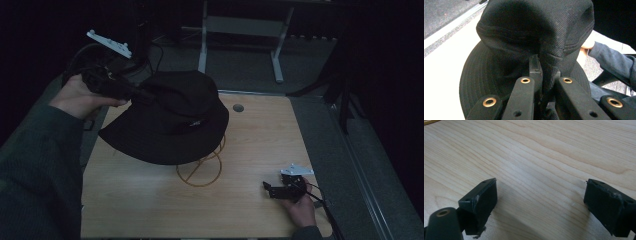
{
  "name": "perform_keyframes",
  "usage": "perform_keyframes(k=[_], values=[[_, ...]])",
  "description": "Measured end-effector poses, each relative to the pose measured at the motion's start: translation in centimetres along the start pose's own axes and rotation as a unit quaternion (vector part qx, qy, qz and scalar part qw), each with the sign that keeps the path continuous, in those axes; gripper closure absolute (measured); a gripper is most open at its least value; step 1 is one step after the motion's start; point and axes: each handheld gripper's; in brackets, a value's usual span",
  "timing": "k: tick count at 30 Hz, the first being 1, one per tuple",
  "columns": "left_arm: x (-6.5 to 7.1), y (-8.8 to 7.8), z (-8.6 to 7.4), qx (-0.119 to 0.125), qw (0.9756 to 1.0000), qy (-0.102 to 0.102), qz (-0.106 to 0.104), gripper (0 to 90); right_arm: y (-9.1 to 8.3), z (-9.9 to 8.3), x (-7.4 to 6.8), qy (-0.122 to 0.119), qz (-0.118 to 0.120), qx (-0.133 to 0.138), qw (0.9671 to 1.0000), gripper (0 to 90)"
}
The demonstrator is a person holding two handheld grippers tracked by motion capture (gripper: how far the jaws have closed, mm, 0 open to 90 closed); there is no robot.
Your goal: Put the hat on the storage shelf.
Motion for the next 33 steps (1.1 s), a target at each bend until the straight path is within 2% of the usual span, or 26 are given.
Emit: perform_keyframes(k=[11, 18, 20, 21, 22, 24, 28, 31, 33], values=[[0.0, 2.4, 0.0, -0.021, 0.9997, 0.013, 0.0, 87.5, 0.0, 0.0, 0.0, 0.0, 0.0, 0.0, 1.0, 11.4], [-0.9, 5.2, -0.9, -0.06, 0.998, 0.007, 0.017, 84.9, 0.0, 0.0, 0.0, 0.001, 0.0, 0.0, 1.0, 11.4], [-0.9, 6.2, -1.1, -0.079, 0.9965, 0.013, 0.023, 83.4, 0.0, 0.0, 0.0, 0.0, 0.0, 0.0, 1.0, 11.4], [-0.9, 6.2, -1.1, -0.079, 0.9965, 0.013, 0.023, 82.6, 0.0, 0.0, 0.0, 0.0, 0.0, 0.0, 1.0, 11.4], [-0.9, 7.1, -1.3, -0.093, 0.9953, 0.014, 0.026, 82.6, 0.0, 0.0, 0.0, 0.0, 0.0, 0.0, 1.0, 11.4], [-0.9, 7.9, -1.5, -0.101, 0.9944, 0.014, 0.027, 80.8, 0.0, 0.0, 0.0, 0.001, 0.0, 0.0, 1.0, 11.4], [-0.8, 9.8, -1.7, -0.127, 0.9911, 0.019, 0.035, 75.5, 0.0, 0.0, 0.0, 0.002, 0.0, 0.0, 1.0, 11.4], [-1.0, 10.7, -1.9, -0.146, 0.9888, 0.007, 0.031, 63.7, 0.0, 0.0, 0.0, 0.002, 0.0, 0.0, 1.0, 11.4], [-1.2, 11.0, -2.0, -0.151, 0.9883, -0.006, 0.021, 55.8, 0.0, 0.0, 0.0, 0.002, 0.0, -0.001, 1.0, 11.4]])
Point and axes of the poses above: each handheld gripper's, and its own axes: y roughly forward along the jaws, z roughly out of its top, x roughly to its right, and after that the axes turned 4 degrees about x, right-handed
